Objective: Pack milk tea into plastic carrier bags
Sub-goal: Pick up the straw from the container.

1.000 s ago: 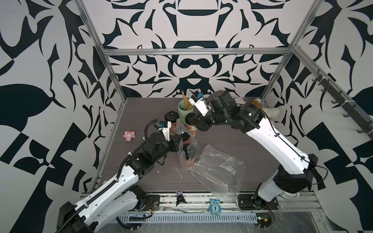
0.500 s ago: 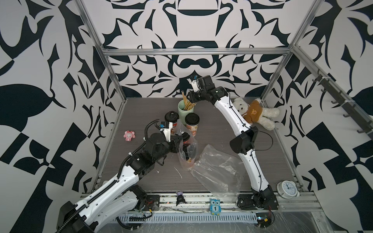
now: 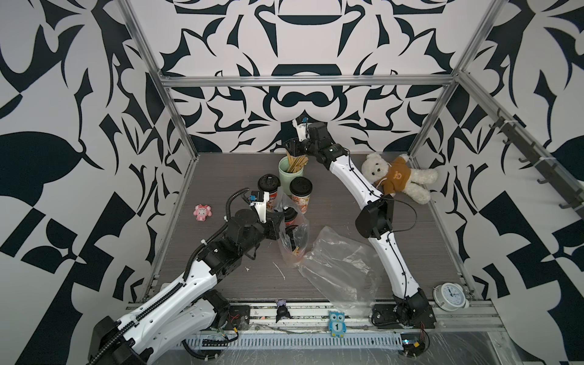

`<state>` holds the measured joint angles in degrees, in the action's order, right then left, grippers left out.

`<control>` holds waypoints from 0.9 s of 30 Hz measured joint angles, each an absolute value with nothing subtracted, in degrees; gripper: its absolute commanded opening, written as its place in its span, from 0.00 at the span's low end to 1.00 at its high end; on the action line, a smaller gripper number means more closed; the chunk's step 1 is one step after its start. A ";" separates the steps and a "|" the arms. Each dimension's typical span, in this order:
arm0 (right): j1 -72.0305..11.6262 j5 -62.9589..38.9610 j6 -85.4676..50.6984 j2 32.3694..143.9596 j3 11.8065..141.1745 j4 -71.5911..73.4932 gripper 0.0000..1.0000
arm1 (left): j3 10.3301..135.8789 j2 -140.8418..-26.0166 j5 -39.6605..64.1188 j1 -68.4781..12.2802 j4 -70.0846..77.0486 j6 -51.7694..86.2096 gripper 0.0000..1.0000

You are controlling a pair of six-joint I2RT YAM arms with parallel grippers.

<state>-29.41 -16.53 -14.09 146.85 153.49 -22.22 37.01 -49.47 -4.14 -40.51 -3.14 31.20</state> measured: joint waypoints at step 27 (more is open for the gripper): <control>-29.45 -16.84 -15.59 150.21 153.58 -16.36 0.00 | 36.12 -50.22 -5.08 -40.51 -2.26 31.70 0.00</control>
<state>-29.45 -16.84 -15.59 150.21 153.58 -16.36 36.12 -50.22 -5.08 -40.51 -2.26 31.70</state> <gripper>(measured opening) 0.049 0.044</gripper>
